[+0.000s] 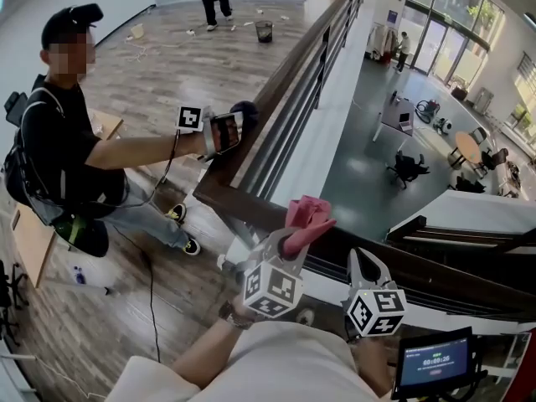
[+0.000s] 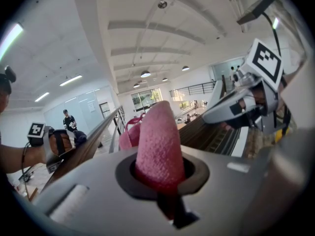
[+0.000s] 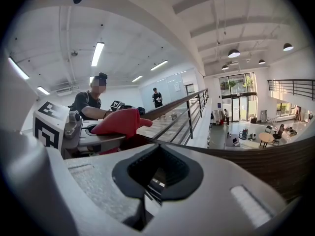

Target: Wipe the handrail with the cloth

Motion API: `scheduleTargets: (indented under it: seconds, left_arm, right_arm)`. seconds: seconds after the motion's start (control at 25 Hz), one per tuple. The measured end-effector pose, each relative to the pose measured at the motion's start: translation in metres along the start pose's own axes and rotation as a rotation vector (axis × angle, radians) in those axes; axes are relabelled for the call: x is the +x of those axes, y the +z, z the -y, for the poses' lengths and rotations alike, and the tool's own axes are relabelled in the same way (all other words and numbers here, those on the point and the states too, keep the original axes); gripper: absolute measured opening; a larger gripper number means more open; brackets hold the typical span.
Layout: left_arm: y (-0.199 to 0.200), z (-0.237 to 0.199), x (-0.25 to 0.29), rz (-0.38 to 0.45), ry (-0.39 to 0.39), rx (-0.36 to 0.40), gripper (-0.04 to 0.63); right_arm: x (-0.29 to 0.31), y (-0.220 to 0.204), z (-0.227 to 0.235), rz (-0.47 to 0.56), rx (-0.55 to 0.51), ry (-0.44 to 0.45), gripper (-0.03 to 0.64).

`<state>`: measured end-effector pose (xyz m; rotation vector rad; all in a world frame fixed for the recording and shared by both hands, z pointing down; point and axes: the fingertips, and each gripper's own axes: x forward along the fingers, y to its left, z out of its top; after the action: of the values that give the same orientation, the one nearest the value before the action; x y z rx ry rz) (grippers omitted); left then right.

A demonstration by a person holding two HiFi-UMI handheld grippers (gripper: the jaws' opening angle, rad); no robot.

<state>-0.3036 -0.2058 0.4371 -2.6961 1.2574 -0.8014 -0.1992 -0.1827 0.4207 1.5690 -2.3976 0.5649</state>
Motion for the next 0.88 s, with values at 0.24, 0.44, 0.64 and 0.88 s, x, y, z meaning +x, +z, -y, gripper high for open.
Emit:
scheduleTargets:
  seconds: [0.24, 0.44, 0.64, 0.88]
  left_arm:
    - [0.005, 0.006, 0.002, 0.01, -0.018, 0.006, 0.038]
    - [0.007, 0.009, 0.003, 0.009, -0.028, 0.012, 0.038]
    - [0.006, 0.016, 0.005, 0.008, -0.045, 0.025, 0.038]
    - [0.003, 0.016, 0.006, 0.0, -0.062, 0.063, 0.038]
  right_arm:
    - [0.002, 0.002, -0.001, -0.005, -0.016, 0.002, 0.003]
    - [0.004, 0.002, -0.001, -0.01, -0.015, 0.004, 0.003]
    - [0.004, -0.001, -0.001, -0.016, -0.011, 0.008, 0.003]
    - [0.007, -0.002, -0.002, -0.017, -0.016, 0.013, 0.003]
